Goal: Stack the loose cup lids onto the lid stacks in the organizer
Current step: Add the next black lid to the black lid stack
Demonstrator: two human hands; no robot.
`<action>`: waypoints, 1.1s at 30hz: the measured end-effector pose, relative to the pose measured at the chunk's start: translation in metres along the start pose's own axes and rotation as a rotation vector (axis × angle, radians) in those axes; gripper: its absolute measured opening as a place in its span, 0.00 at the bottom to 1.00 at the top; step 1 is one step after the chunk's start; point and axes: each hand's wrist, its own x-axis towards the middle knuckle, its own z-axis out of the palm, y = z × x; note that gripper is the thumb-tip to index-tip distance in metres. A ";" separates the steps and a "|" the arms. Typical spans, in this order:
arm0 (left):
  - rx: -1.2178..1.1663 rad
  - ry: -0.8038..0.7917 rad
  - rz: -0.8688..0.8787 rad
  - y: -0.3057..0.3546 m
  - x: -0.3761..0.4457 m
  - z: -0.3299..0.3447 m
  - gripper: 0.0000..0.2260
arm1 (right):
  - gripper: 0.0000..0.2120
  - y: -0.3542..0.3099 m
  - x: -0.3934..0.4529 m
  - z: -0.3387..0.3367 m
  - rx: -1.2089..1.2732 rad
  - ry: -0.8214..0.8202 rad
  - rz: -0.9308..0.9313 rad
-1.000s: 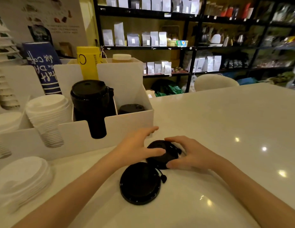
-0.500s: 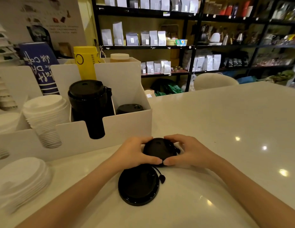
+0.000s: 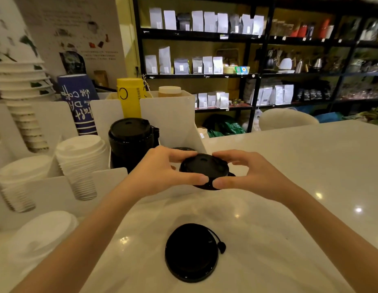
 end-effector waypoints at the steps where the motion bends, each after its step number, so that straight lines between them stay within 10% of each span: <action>1: -0.004 0.028 0.016 0.003 -0.001 -0.006 0.33 | 0.31 -0.007 0.004 -0.001 0.003 0.003 -0.024; 11: -0.234 0.373 0.112 0.005 -0.012 -0.066 0.29 | 0.37 -0.059 0.060 0.013 0.122 0.153 -0.238; 20: -0.089 0.700 0.189 -0.025 -0.003 -0.082 0.25 | 0.19 -0.063 0.103 0.054 0.302 0.297 -0.306; 33: 0.058 0.653 0.003 -0.056 0.010 -0.085 0.27 | 0.21 -0.050 0.122 0.079 0.209 0.130 -0.280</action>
